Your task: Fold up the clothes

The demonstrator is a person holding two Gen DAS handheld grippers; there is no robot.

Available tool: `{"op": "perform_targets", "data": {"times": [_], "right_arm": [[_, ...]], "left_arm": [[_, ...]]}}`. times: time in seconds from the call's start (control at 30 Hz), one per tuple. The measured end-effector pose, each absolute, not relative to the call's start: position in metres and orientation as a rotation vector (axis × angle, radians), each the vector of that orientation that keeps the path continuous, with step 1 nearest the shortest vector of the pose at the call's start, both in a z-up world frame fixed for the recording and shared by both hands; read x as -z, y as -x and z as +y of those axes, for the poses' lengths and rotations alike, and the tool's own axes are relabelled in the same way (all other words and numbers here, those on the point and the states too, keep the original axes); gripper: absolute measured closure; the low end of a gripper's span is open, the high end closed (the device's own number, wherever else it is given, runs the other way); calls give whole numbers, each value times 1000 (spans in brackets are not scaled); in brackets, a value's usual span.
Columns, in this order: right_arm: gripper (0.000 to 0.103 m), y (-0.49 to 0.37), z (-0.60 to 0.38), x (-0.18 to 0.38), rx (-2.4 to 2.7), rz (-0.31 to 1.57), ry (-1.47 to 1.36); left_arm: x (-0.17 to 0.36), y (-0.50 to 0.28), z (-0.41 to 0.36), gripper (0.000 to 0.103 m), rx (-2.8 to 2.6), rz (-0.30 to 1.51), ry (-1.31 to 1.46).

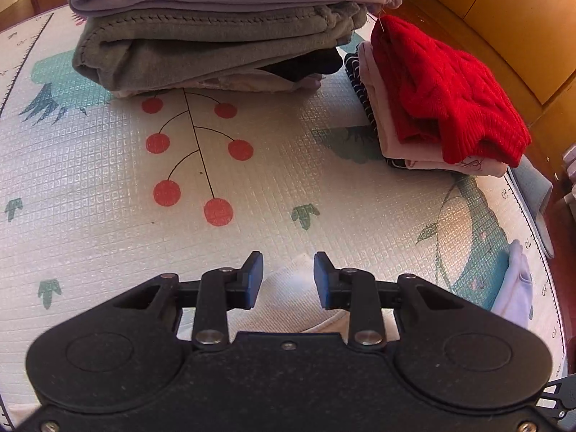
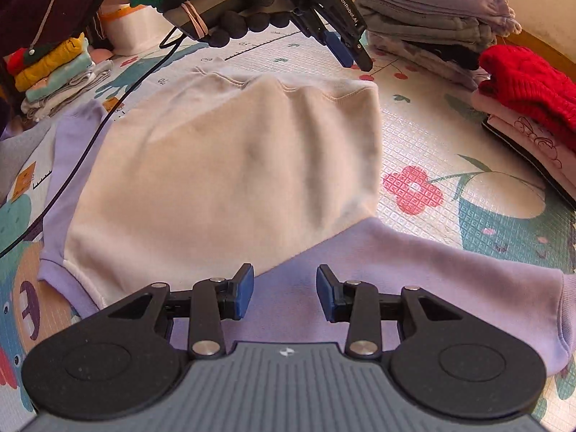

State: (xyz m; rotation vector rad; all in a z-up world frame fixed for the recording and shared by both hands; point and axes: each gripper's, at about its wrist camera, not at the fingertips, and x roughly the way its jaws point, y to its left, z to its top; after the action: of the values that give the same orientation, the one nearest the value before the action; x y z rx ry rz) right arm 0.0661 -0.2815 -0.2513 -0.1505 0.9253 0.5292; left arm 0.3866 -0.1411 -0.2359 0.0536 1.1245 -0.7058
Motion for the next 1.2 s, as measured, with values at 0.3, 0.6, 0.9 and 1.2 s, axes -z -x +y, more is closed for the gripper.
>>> {"op": "perform_targets", "data": {"times": [0.3, 0.6, 0.9, 1.2], "right_arm": [[63, -73, -291, 257, -524, 932, 127], [59, -79, -298, 263, -544, 955, 53], [53, -70, -287, 266, -526, 948, 101], [56, -75, -277, 236, -515, 864, 159]], "left_arm": [[254, -398, -136, 74, 822, 1222, 58], [226, -368, -116, 102, 744, 908, 123], [253, -377, -143, 98, 614, 926, 17], [221, -331, -110, 98, 722, 876, 52]]}}
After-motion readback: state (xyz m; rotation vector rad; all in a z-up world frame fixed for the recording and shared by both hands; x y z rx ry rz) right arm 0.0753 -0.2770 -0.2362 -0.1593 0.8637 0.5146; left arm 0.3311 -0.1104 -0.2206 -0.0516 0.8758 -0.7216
